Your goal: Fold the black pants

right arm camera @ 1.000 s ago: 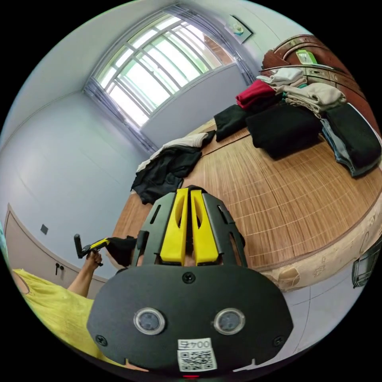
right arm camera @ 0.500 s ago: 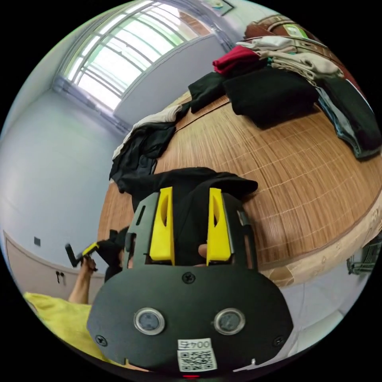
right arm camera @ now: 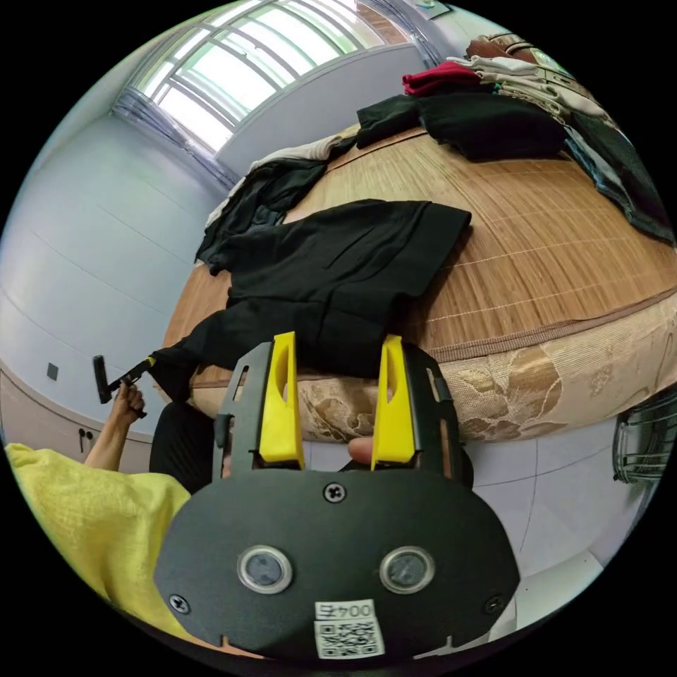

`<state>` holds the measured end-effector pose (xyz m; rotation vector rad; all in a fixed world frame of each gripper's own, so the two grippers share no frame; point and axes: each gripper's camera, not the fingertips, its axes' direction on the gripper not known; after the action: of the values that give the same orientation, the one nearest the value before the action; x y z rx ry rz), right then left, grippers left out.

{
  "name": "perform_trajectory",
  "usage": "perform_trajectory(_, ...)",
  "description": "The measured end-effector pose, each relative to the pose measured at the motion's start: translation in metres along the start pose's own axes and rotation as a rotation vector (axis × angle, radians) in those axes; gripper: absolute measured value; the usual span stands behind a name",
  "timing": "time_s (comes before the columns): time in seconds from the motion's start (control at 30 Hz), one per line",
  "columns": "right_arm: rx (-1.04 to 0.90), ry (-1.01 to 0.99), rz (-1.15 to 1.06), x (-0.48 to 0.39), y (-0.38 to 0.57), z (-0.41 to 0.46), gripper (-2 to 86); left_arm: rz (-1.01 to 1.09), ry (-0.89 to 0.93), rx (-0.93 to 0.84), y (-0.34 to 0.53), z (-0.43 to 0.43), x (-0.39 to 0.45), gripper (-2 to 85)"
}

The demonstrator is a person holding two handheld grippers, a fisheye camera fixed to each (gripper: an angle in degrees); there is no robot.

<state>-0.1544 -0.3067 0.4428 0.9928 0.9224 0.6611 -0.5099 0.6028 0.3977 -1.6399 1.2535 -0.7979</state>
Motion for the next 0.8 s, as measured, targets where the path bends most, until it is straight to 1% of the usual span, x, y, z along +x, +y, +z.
perform_trajectory(0.07, 0.011, 0.036, 0.009, -0.005, -0.002, 0.001, 14.0, 0.003, -0.002, -0.004, 0.011, 0.003, -0.002, 2.7)
perform_trajectory(0.2, 0.037, 0.041, 0.016, -0.006, 0.001, 0.000, 15.0, -0.011, 0.013, 0.005, 0.037, 0.010, -0.010, 2.7)
perform_trajectory(0.3, 0.001, 0.046, -0.022, -0.007, 0.004, 0.006, 15.5, -0.030, 0.031, 0.011, 0.055, 0.016, -0.018, 2.7)
perform_trajectory(0.37, -0.025, 0.045, -0.018, -0.005, 0.002, 0.012, 14.2, -0.041, 0.042, 0.019, 0.064, 0.018, -0.022, 2.7)
perform_trajectory(0.43, -0.062, 0.036, 0.011, -0.002, -0.003, 0.017, 10.4, -0.059, 0.051, 0.043, 0.073, 0.019, -0.025, 2.6)
perform_trajectory(0.5, -0.032, -0.064, 0.056, 0.000, -0.009, 0.010, 4.5, -0.077, 0.053, 0.104, 0.084, 0.017, -0.025, 2.5)
perform_trajectory(0.53, -0.009, -0.102, 0.078, 0.000, -0.010, 0.006, 4.2, -0.076, 0.045, 0.124, 0.087, 0.014, -0.024, 2.5)
perform_trajectory(0.6, 0.094, -0.242, 0.095, -0.009, -0.018, -0.017, 3.4, -0.052, 0.006, 0.200, 0.094, 0.001, -0.019, 2.4)
perform_trajectory(0.63, 0.110, -0.262, 0.084, -0.014, -0.022, -0.023, 3.4, -0.046, -0.003, 0.217, 0.095, -0.004, -0.019, 2.3)
perform_trajectory(0.73, 0.146, -0.300, -0.032, -0.056, -0.046, -0.056, 3.1, -0.041, -0.051, 0.314, 0.104, -0.034, -0.023, 2.3)
perform_trajectory(0.8, 0.147, -0.320, -0.142, -0.101, -0.066, -0.080, 2.9, -0.079, -0.072, 0.410, 0.117, -0.066, -0.038, 2.3)
